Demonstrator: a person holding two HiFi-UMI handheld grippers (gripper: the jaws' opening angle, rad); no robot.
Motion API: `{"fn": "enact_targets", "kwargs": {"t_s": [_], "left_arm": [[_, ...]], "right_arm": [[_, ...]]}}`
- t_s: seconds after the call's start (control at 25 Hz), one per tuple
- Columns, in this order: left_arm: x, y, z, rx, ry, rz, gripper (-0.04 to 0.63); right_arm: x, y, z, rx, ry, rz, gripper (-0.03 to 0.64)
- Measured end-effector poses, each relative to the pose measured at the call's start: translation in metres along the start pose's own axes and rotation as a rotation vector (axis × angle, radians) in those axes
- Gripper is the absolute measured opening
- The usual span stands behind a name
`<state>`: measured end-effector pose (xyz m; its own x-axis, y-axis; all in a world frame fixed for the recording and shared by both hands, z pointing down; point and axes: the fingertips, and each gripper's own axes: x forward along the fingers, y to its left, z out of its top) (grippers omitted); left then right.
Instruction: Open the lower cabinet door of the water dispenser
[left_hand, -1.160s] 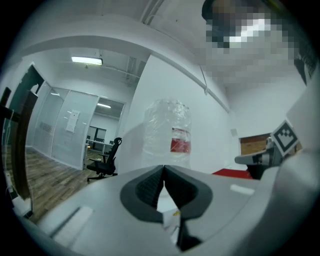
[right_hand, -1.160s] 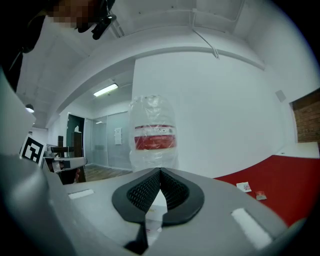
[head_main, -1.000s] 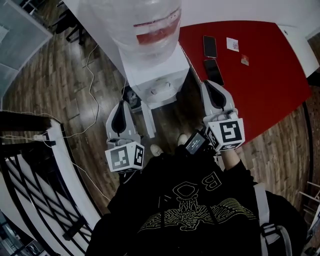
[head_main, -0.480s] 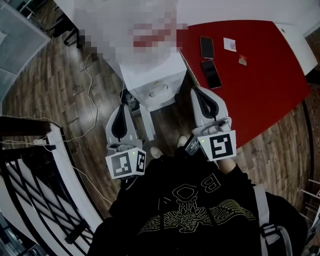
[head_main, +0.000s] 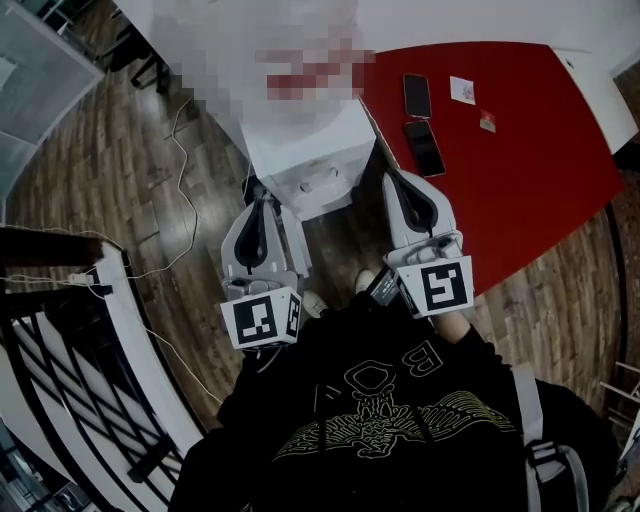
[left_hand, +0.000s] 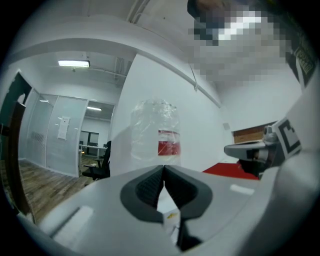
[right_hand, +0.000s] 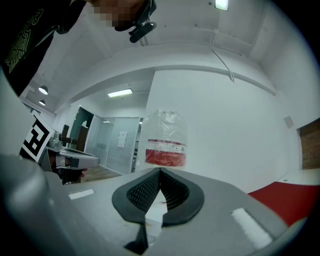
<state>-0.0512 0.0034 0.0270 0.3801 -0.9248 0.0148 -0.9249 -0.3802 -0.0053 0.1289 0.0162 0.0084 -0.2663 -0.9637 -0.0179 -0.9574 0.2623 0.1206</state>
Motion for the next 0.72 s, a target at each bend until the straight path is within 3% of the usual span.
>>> {"fn": "enact_targets", "kwargs": {"t_s": [0.2, 0.72], "left_arm": [[-0.001, 0.003, 0.0, -0.074, -0.022, 0.003, 0.006], [0.0, -0.003, -0.006, -0.057, -0.007, -0.002, 0.006]], "right_arm": [[0.001, 0.001, -0.005, 0.009, 0.0, 0.021, -0.008], [0.0, 0.005, -0.022, 0.007, 0.091, 0.04, -0.008]]}}
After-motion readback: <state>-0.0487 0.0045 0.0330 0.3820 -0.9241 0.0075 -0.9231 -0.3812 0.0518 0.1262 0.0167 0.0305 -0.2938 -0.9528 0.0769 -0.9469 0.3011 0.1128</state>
